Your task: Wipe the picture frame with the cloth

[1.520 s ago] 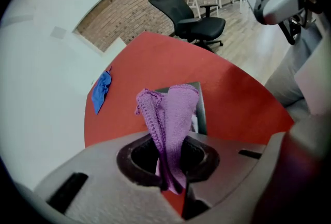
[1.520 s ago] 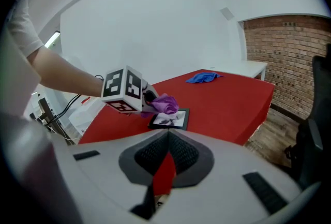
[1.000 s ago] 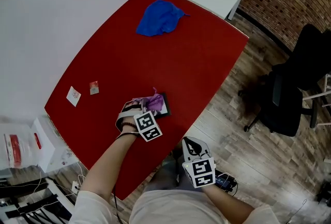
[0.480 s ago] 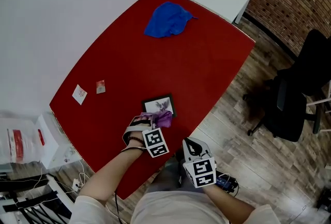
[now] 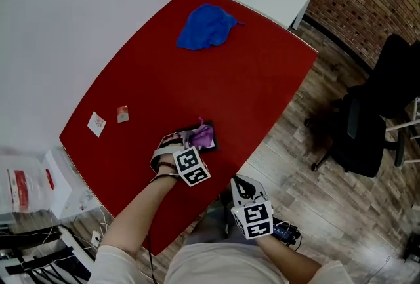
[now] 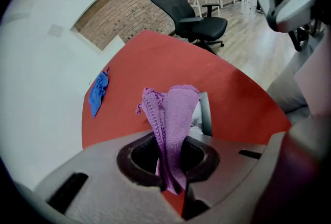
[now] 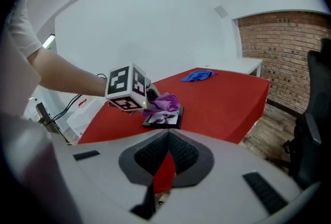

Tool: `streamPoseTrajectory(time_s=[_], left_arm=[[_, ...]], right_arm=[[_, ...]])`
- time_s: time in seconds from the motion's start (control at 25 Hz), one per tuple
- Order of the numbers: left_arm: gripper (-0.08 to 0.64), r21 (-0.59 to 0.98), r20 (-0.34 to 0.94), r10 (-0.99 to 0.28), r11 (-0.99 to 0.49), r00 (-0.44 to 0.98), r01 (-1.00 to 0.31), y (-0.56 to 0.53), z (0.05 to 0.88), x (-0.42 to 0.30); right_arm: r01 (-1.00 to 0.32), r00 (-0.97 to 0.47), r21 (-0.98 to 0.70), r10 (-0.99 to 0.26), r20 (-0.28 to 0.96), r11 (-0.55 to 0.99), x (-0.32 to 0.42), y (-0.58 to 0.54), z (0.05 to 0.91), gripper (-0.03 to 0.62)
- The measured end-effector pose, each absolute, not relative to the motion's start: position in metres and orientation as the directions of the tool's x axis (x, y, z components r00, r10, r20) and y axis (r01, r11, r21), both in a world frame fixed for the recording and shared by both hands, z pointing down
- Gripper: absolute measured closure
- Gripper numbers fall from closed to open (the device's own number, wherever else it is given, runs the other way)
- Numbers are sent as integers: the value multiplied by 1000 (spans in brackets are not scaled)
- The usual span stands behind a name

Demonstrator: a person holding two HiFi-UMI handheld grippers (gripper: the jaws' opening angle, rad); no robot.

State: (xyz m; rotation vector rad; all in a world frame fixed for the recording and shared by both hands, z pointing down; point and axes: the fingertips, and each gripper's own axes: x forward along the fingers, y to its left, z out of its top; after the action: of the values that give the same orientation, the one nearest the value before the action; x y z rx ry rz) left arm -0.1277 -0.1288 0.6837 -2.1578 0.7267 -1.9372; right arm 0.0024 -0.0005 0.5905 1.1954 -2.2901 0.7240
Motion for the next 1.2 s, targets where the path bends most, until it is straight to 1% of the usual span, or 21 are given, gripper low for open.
streamPoseTrajectory(time_s=[0.16,0.32,0.76,1.08,1.2], left_arm=[[499,-451,882,-470,-858,21,-247,-154,689,-129],[499,-442,889,-458,-864,10,-243,-155,696,-128],[499,-420,900,-434,-890,48,-177,-93,700,-109],[499,-419,899,-434,-890,53,-182,-72,698,-107],[499,-429,889,-452,-876,71,-220,-83,688,-109]], right_arm=[[-849,-508,-240,-605,613,471,10,0,593,589],[-859,-494,-240,-611,619,452,18,0,595,589],[-850,-504,-229,-608,614,474,15,-9,598,589],[-852,-498,-214,-611,616,479,18,-15,602,589],[-851,-497,-210,-612,615,481,18,-17,601,589]])
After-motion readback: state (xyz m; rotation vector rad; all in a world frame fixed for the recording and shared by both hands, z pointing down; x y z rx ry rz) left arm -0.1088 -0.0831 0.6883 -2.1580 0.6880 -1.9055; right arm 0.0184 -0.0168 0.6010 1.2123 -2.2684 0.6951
